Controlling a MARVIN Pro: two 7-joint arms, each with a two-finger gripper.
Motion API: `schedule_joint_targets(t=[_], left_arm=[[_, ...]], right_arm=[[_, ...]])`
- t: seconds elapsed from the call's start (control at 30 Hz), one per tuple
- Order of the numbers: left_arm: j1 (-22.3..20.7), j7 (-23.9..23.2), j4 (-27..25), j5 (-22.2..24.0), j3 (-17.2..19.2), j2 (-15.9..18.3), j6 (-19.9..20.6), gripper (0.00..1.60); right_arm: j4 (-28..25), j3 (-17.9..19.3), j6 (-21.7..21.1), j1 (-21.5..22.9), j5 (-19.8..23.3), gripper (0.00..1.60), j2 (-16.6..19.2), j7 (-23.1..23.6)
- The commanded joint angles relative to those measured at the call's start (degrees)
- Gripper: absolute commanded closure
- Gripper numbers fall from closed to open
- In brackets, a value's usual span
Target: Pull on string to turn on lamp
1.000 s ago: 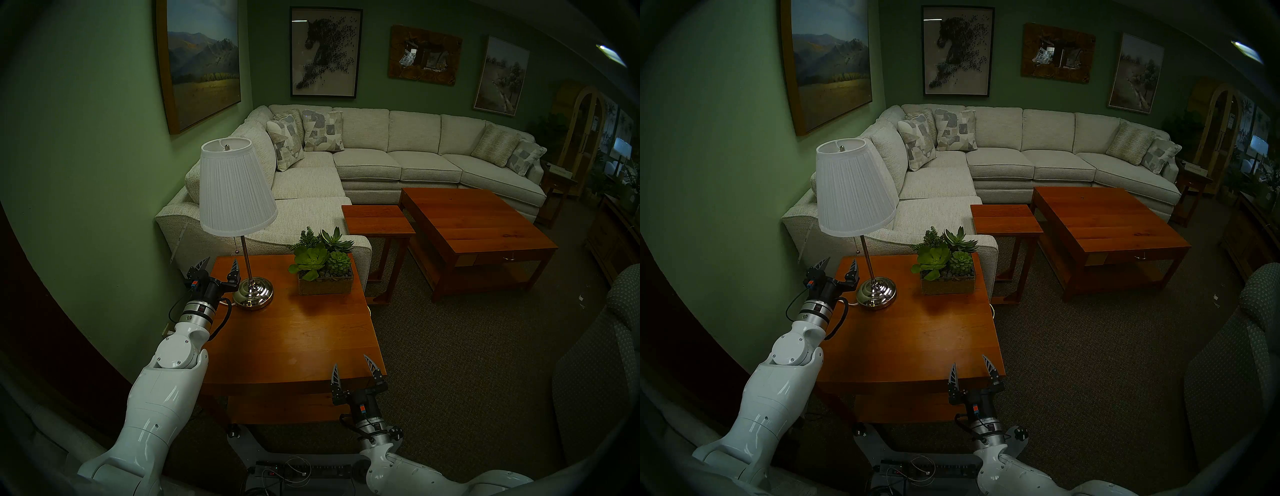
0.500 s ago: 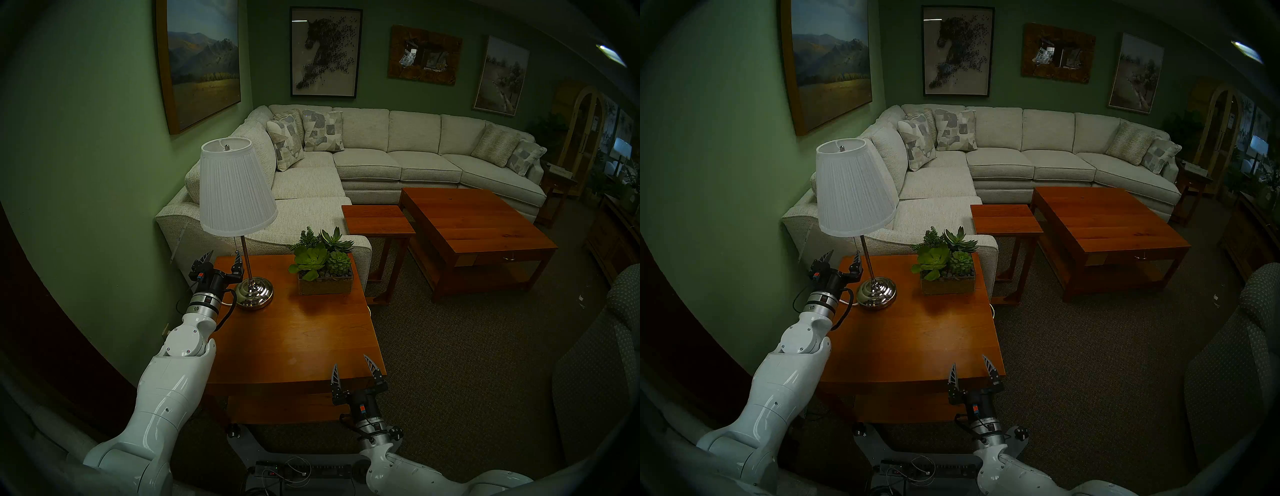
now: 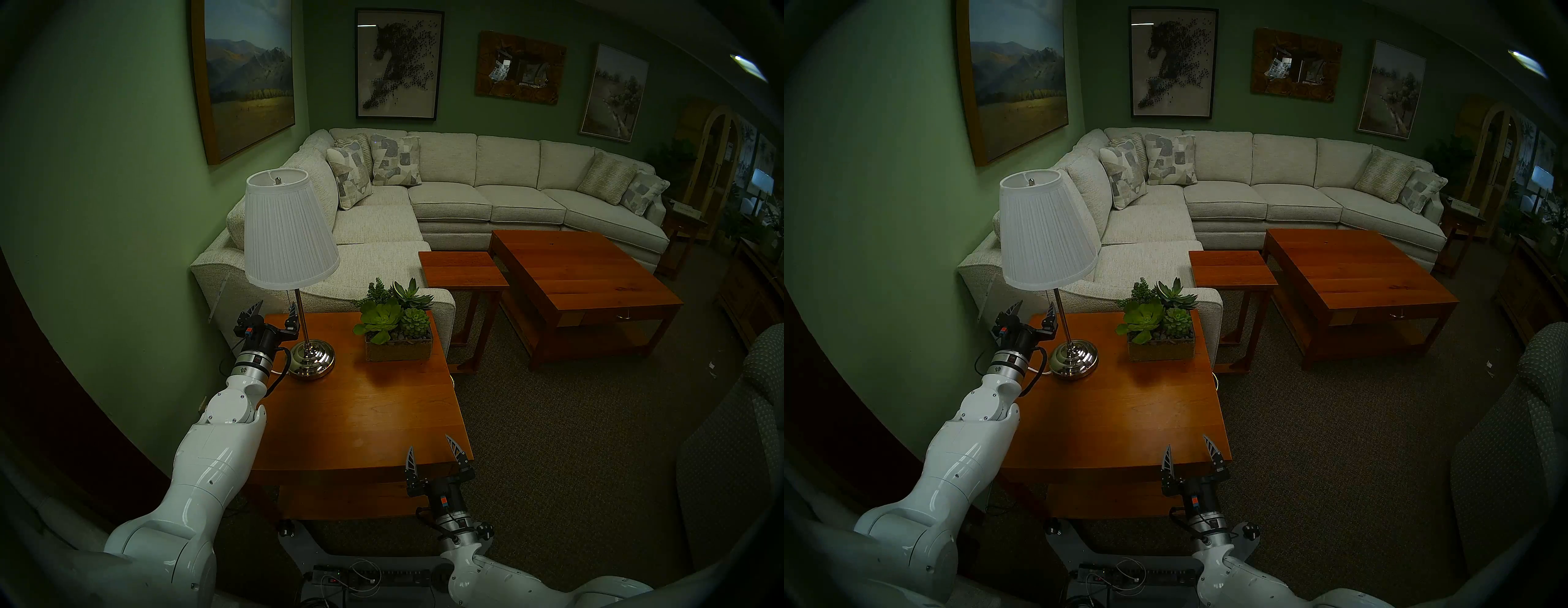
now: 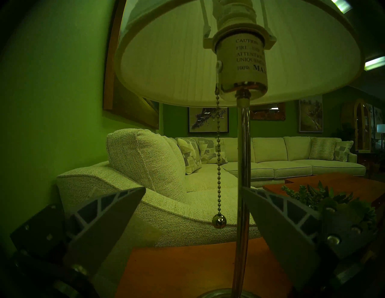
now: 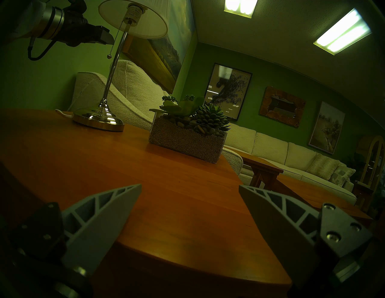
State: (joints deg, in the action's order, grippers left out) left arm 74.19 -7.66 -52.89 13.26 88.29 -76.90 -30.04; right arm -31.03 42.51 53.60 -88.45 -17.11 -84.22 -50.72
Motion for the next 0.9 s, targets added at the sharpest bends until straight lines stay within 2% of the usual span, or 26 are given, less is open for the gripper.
schedule_joint_targets(t=[0.0, 0.07, 0.1, 0.13, 0.17, 0.4, 0.87], left_arm=[[-6.39, -0.47, 1.15, -0.06, 0.37, 0.13, -3.24, 0.00], [-7.50, -0.75, 2.72, -0.16, 0.31, -0.03, -4.06, 0.00], [-6.71, -0.75, 1.85, -0.16, 0.44, -0.01, -4.09, 0.00], [-8.64, -1.04, 4.47, -0.24, 0.22, -0.17, -4.94, 0.00], [-7.30, -1.01, 2.89, -0.21, 0.43, -0.11, -4.82, 0.00], [-10.91, -2.09, 8.66, -0.39, 0.29, -0.46, -7.68, 0.00], [-15.14, -3.83, 16.19, -0.58, 0.18, -1.35, -11.22, 0.00]], right_arm=[[-0.47, 0.13, -0.04, 0.63, -0.19, 0.00, -0.02, -0.35], [-0.48, 0.12, -0.04, 0.65, -0.20, 0.00, 0.00, -0.35], [-0.48, 0.15, -0.07, 0.61, -0.20, 0.00, -0.06, -0.40], [-0.48, 0.11, -0.03, 0.67, -0.22, 0.00, 0.03, -0.34], [-0.49, 0.15, -0.08, 0.60, -0.21, 0.00, -0.07, -0.43], [-0.51, 0.12, -0.07, 0.64, -0.26, 0.00, 0.00, -0.42], [-0.50, 0.14, -0.07, 0.63, -0.26, 0.00, -0.02, -0.43]])
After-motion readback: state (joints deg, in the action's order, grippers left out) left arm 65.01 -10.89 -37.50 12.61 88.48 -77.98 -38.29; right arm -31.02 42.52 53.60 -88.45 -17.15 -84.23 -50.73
